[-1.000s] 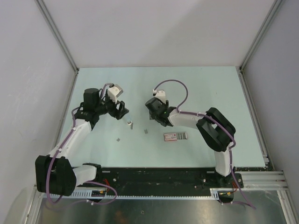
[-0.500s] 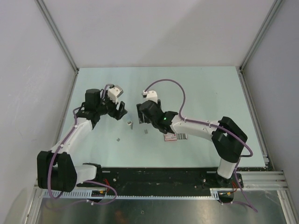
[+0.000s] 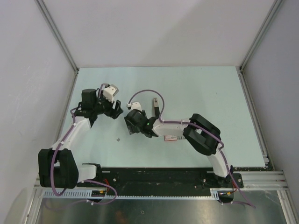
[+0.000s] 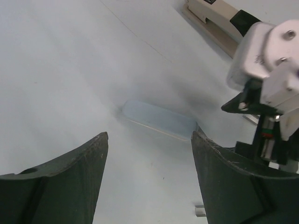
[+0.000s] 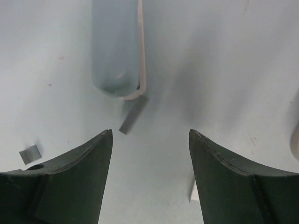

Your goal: Unload the staples from the stapler

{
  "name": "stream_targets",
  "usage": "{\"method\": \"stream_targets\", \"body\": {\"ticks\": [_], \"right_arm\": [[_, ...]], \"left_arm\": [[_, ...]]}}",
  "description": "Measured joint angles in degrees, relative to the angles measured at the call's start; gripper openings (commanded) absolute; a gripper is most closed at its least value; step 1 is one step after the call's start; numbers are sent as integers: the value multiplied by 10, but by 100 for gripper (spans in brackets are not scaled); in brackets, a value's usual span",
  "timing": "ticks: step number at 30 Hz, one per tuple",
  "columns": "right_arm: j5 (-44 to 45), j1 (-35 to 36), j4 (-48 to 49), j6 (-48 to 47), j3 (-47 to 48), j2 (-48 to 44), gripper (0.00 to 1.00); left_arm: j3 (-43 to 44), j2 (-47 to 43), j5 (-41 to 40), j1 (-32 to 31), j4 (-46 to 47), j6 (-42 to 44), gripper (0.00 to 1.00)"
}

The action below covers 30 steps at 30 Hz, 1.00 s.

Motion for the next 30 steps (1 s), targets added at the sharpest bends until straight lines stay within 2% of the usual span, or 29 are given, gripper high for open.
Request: {"method": "stream_targets", "body": {"ticks": [5, 13, 16, 22, 30], "right_arm": [[-3, 0, -4, -3, 44, 34, 66], [-3, 0, -12, -5, 66, 48, 50], [-1, 0, -18, -4, 64, 48, 42], [12, 0, -13, -1, 42, 44, 19], [21, 0, -10, -1, 10, 22, 7]], "left_arm": [[-1, -1, 2, 5, 0, 0, 77], [-2, -9, 3, 7, 0, 4, 77], [-2, -9, 4, 8, 0, 4, 76], [-2, -9, 5, 9, 0, 4, 77], [-2, -9, 9, 9, 0, 4, 77]]}}
